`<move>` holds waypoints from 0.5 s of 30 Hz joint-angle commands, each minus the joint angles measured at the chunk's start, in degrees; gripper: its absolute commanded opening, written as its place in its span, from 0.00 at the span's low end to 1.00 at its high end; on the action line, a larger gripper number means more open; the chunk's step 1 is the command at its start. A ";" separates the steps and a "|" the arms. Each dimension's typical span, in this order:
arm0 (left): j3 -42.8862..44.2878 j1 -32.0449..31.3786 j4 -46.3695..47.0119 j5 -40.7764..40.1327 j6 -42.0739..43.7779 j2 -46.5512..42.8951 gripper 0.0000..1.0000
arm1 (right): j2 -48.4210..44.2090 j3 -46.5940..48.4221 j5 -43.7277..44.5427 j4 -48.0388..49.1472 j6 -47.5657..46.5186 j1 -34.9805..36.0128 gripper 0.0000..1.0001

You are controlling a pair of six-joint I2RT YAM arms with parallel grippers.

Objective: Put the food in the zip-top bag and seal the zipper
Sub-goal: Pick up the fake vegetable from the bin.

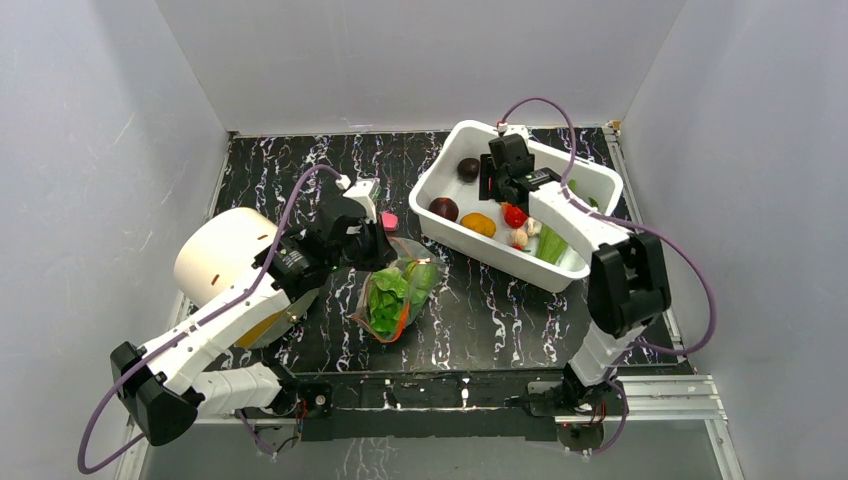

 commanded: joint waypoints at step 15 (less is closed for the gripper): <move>5.38 0.00 -0.62 -2.59 0.20 0.16 0.00 | 19.96 12.78 7.55 13.24 -3.65 -3.04 0.59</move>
